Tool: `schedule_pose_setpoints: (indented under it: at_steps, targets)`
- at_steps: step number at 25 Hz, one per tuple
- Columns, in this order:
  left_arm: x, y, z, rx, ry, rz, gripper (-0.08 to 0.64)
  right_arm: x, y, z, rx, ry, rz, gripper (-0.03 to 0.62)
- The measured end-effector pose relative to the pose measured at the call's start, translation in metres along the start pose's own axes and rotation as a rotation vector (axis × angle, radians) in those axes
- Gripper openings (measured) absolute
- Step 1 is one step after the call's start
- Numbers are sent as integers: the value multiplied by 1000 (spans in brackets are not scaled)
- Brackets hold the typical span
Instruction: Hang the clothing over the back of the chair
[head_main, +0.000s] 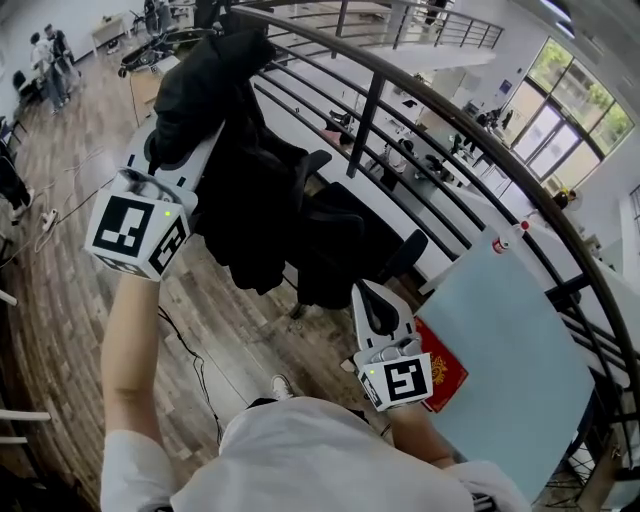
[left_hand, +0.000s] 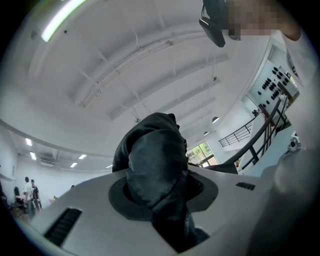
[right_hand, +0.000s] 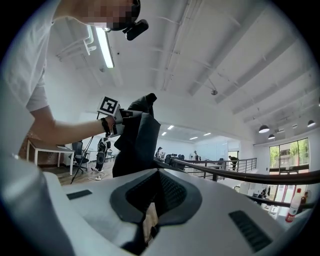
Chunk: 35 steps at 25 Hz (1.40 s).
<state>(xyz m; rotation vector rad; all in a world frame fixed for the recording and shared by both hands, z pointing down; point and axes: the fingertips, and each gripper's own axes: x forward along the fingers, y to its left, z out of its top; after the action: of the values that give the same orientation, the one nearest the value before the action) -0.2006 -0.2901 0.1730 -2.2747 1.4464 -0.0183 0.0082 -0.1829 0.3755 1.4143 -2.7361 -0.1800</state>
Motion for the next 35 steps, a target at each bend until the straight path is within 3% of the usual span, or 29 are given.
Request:
schedule_pose_setpoints:
  at_steps: [12,21,27,35]
  targets:
    - [69,-3,2,35,-9,-50,137,4,-8,6,-15,17,-56,15]
    - [96,10,34,34,-65,-89,138,7,-13,3,-15,29,-106,15]
    - [132,-13,11,76,18,-173,141,6,-15,3,-11,34,-146,15]
    - [179,-64,-70,128,221,-317,164,-3,-29,-8,9,56,-223,15]
